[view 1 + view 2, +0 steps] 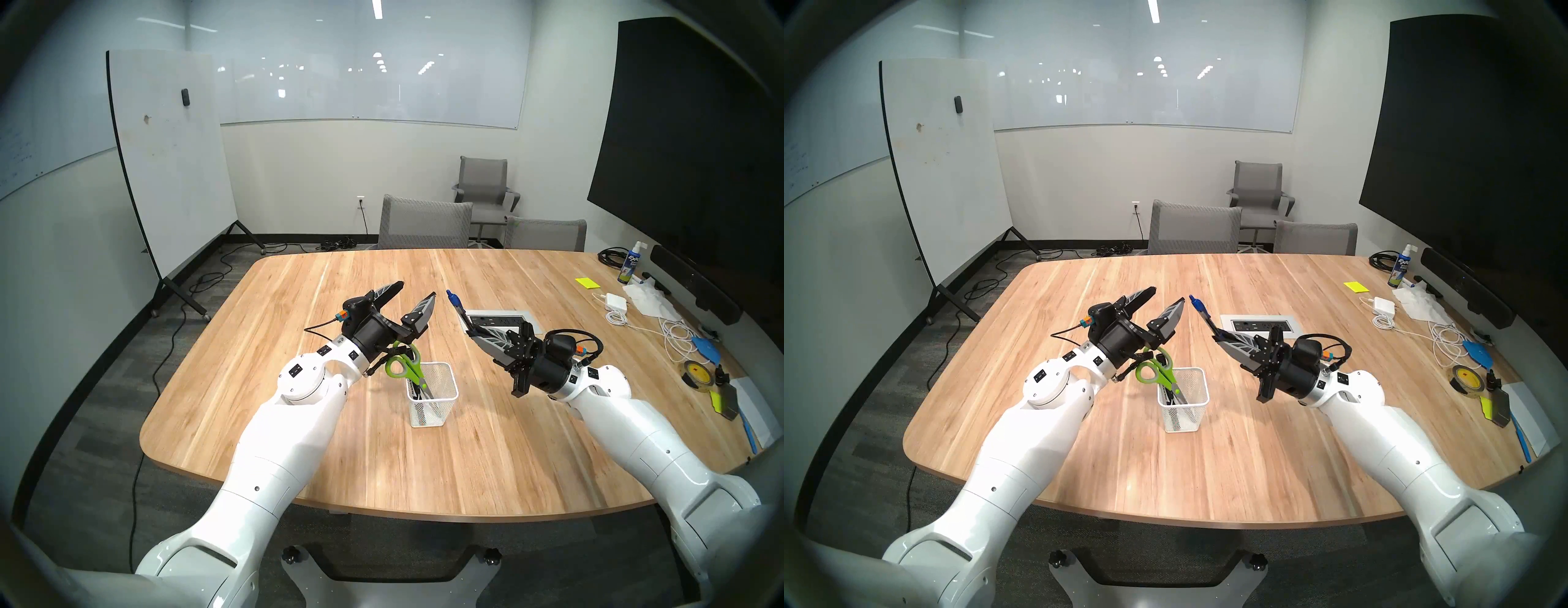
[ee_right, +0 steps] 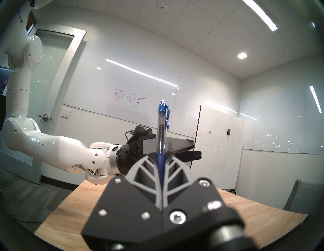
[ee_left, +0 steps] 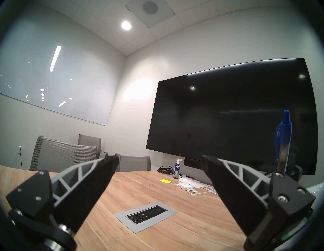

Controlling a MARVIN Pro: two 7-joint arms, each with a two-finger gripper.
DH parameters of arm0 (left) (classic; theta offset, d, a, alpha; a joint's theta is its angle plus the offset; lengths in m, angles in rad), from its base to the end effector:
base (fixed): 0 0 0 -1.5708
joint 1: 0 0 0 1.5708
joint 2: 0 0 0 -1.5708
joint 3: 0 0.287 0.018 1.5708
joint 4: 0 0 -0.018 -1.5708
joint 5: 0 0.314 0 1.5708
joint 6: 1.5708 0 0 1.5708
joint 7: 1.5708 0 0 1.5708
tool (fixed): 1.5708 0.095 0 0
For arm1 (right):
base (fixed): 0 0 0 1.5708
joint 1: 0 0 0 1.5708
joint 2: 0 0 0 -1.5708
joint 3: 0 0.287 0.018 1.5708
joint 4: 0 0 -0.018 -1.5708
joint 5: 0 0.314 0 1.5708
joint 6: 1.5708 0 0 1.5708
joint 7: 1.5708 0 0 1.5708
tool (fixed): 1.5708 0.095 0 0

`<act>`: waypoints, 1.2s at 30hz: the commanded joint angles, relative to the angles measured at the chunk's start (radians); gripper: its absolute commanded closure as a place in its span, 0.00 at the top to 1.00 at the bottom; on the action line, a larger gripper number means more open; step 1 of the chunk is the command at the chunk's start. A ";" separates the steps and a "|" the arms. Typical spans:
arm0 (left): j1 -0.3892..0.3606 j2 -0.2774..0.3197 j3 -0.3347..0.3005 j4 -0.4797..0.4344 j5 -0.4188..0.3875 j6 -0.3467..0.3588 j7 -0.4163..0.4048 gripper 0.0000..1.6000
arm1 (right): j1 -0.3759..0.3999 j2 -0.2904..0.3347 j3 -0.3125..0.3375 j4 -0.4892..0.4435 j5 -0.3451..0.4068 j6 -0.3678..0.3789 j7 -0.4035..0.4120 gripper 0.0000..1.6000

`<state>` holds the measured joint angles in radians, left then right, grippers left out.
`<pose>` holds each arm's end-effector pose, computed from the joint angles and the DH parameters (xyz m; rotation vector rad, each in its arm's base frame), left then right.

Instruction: Place the pen, the marker, and the scissors into the pen holder

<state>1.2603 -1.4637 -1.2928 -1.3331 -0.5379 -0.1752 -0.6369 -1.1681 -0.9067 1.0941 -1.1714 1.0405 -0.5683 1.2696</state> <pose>0.4701 -0.1113 -0.2387 1.3539 -0.4538 1.8417 0.4331 -0.0678 -0.2489 -1.0135 -1.0197 -1.7932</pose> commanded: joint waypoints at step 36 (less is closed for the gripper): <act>0.016 -0.045 -0.012 -0.042 0.057 -0.085 0.083 1.00 | 0.015 0.003 0.000 -0.009 0.013 -0.003 0.046 0.00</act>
<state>1.2724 -1.4952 -1.3046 -1.3315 -0.4865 -0.2554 -0.5760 -1.1678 -0.9054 1.0933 -1.1714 1.0408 -0.5685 1.2695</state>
